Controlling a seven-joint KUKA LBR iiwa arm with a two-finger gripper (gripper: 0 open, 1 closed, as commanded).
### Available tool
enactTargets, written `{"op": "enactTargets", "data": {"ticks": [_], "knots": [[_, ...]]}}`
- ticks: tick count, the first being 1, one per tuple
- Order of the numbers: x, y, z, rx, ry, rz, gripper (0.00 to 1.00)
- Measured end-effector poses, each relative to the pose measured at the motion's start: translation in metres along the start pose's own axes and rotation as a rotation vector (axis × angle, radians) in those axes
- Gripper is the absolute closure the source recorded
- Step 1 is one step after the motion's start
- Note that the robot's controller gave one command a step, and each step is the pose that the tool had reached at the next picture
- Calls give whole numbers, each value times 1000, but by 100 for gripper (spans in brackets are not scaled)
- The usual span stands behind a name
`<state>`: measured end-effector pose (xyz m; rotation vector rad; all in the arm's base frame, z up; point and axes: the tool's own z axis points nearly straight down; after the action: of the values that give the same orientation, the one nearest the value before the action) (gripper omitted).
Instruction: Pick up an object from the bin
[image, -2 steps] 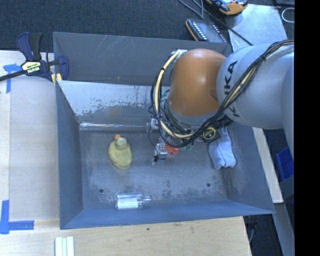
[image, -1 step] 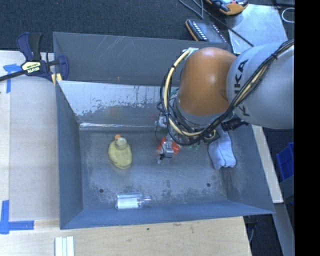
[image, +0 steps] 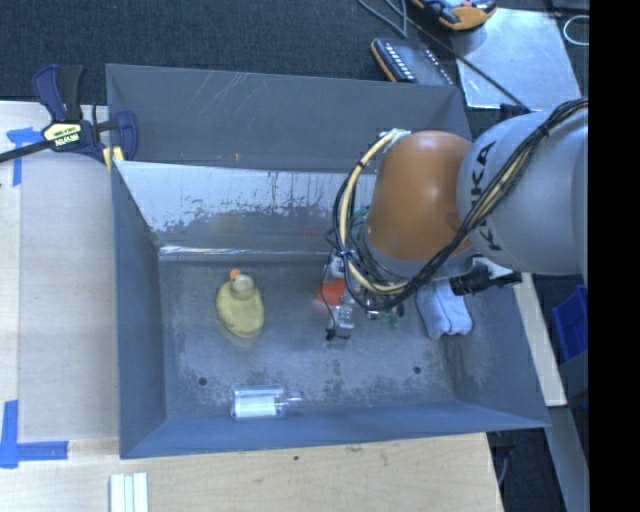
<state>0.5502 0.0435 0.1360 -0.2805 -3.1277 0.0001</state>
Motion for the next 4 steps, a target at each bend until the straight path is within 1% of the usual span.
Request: {"op": "enactTargets", "data": {"ticks": [1, 2, 3, 4], "knots": [[-33, -27, 22, -1, -10, -30, 0], [-43, -19, 34, -1, -7, 43, 100], [-43, -19, 34, -2, -7, 43, 100], [-35, -35, -60, -1, -5, 47, 100]]}}
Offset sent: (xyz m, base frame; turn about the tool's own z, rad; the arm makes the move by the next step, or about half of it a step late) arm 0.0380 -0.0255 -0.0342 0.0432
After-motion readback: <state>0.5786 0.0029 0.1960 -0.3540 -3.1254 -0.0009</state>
